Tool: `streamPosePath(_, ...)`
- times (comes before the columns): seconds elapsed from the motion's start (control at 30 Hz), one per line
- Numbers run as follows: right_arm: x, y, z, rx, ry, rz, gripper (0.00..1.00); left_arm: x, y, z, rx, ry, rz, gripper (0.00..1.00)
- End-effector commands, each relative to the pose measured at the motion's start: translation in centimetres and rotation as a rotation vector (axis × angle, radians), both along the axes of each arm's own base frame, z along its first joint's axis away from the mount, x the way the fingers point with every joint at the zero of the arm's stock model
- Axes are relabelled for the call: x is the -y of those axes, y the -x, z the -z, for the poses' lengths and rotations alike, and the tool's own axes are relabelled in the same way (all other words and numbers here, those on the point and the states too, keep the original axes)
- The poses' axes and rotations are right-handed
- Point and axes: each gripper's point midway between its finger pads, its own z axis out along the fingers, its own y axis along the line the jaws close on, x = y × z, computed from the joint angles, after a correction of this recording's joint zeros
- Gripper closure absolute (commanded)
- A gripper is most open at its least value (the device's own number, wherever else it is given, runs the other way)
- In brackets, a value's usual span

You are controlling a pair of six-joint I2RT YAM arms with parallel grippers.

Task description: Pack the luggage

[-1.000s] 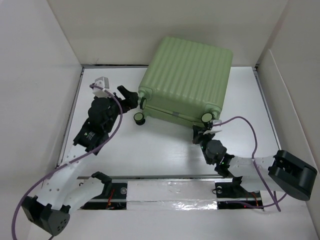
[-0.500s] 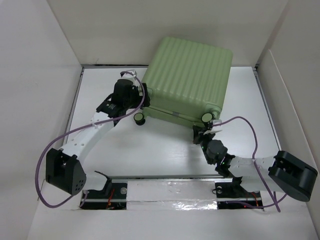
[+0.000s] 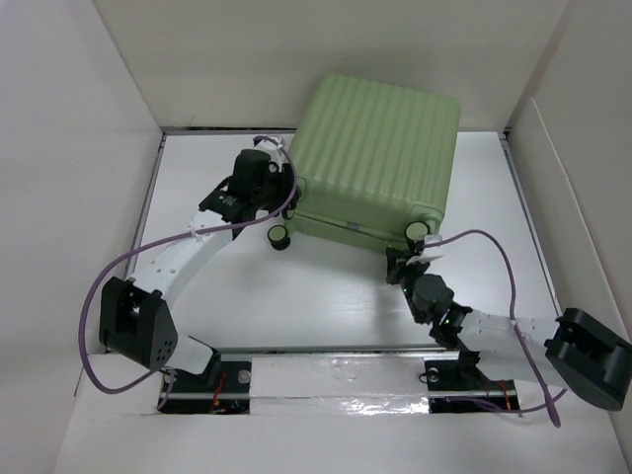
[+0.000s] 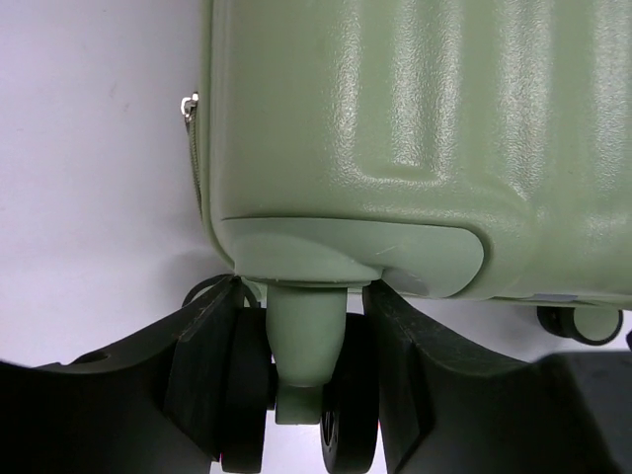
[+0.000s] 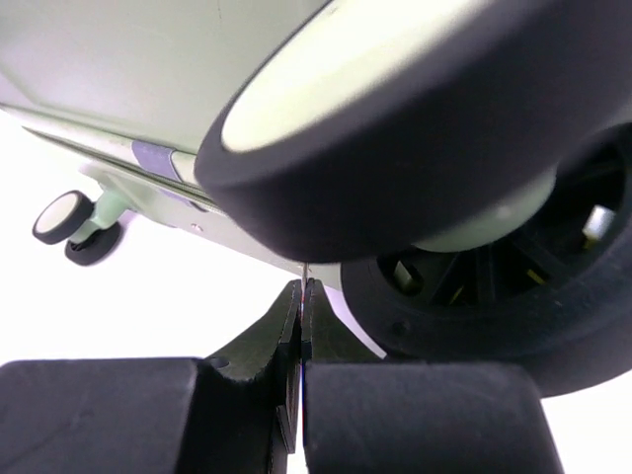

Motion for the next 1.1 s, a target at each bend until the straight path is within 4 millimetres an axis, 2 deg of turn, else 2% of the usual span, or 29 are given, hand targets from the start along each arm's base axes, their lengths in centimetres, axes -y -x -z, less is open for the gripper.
streamPosePath(0.0, -4.2, 1.1, -6.4, 0.103, -0.134, -0.206, 1.0, 8.0, 5.3, 0.1, -0.091, 0.212, 0.269, 1.0)
streamPosePath(0.03, -4.4, 1.0, -6.9, 0.096, -0.124, -0.218, 1.0, 9.6, 6.4, -0.3, -0.095, 0.247, 0.308, 1.0)
streamPosePath(0.07, -5.0, 1.4, -5.7, 0.039, -0.06, -0.261, 1.0, 13.0, 8.6, -1.3, -0.077, 0.297, 0.376, 1.0)
streamPosePath(0.1, -5.1, 1.1, -8.5, 0.067, -0.083, -0.264, 1.0, 14.6, 9.8, -1.4, -0.078, 0.312, 0.408, 1.0)
streamPosePath(0.13, -5.1, 1.3, -9.0, 0.059, -0.074, -0.273, 1.0, 16.3, 10.9, -2.0, -0.068, 0.341, 0.443, 1.0)
streamPosePath(0.17, -4.8, 1.6, -8.8, 0.037, -0.048, -0.281, 1.0, 19.1, 12.7, -3.7, -0.028, 0.411, 0.52, 1.0)
streamPosePath(0.23, -4.0, 2.3, -10.1, 0.065, -0.069, -0.281, 1.0, 21.4, 14.0, -5.1, -0.044, 0.507, 0.566, 1.0)
streamPosePath(0.27, -3.6, 2.3, -10.1, 0.066, -0.072, -0.281, 1.0, 22.4, 14.4, -6.9, -0.011, 0.569, 0.604, 1.0)
streamPosePath(0.33, -3.9, 2.9, -8.6, 0.039, -0.062, -0.316, 1.0, 24.4, 14.8, -9.1, 0.008, 0.627, 0.645, 1.0)
streamPosePath(0.43, -5.4, 3.6, -7.4, 0.025, -0.134, -0.376, 1.0, 27.0, 15.0, -12.2, 0.048, 0.685, 0.717, 1.0)
streamPosePath(0.47, -6.2, 4.0, -5.6, -0.005, -0.122, -0.414, 1.0, 27.5, 15.0, -12.8, 0.048, 0.698, 0.737, 1.0)
streamPosePath(0.5, -7.0, 4.4, -6.6, 0.03, -0.166, -0.449, 1.0, 28.6, 15.1, -13.8, 0.06, 0.717, 0.764, 1.0)
streamPosePath(0.53, -7.5, 4.5, -6.7, 0.037, -0.184, -0.468, 1.0, 29.2, 15.6, -14.1, 0.058, 0.726, 0.786, 1.0)
streamPosePath(0.57, -8.8, 5.1, -5.9, 0.012, -0.189, -0.522, 1.0, 29.4, 15.6, -14.5, 0.07, 0.739, 0.793, 1.0)
streamPosePath(0.6, -9.5, 5.2, -7.1, 0.049, -0.227, -0.549, 1.0, 29.6, 15.6, -14.7, 0.072, 0.746, 0.801, 1.0)
streamPosePath(0.67, -11.0, 5.5, -7.6, 0.057, -0.256, -0.601, 1.0, 29.9, 16.5, -14.9, 0.06, 0.756, 0.831, 1.0)
streamPosePath(0.77, -13.7, 5.6, -8.8, 0.099, -0.302, -0.695, 1.0, 28.8, 17.1, -15.3, 0.068, 0.774, 0.827, 1.0)
streamPosePath(0.8, -14.7, 5.0, -8.4, 0.111, -0.313, -0.706, 1.0, 27.8, 17.7, -17.1, 0.1, 0.808, 0.827, 1.0)
streamPosePath(0.83, -15.8, 4.5, -9.9, 0.145, -0.345, -0.72, 1.0, 27.3, 17.9, -15.9, 0.084, 0.803, 0.81, 1.0)
streamPosePath(0.87, -17.0, 4.8, -10.1, 0.148, -0.373, -0.757, 1.0, 26.8, 18.0, -16.0, 0.087, 0.814, 0.799, 1.0)
streamPosePath(0.9, -17.5, 5.0, -11.7, 0.205, -0.43, -0.784, 1.0, 26.0, 18.5, -17.0, 0.109, 0.835, 0.799, 1.0)
streamPosePath(0.93, -18.6, 4.2, -10.8, 0.189, -0.447, -0.787, 1.0, 25.6, 18.7, -15.9, 0.083, 0.835, 0.784, 1.0)
streamPosePath(1.0, -19.3, 4.1, -11.7, 0.21, -0.537, -0.805, 1.0, 24.4, 19.0, -15.3, 0.087, 0.845, 0.748, 1.0)
streamPosePath(1.03, -19.9, 3.6, -10.4, 0.178, -0.543, -0.801, 1.0, 23.9, 19.0, -15.0, 0.087, 0.844, 0.73, 1.0)
streamPosePath(1.07, -20.2, 3.5, -10.6, 0.172, -0.566, -0.804, 1.0, 23.5, 18.6, -14.7, 0.095, 0.839, 0.696, 1.0)
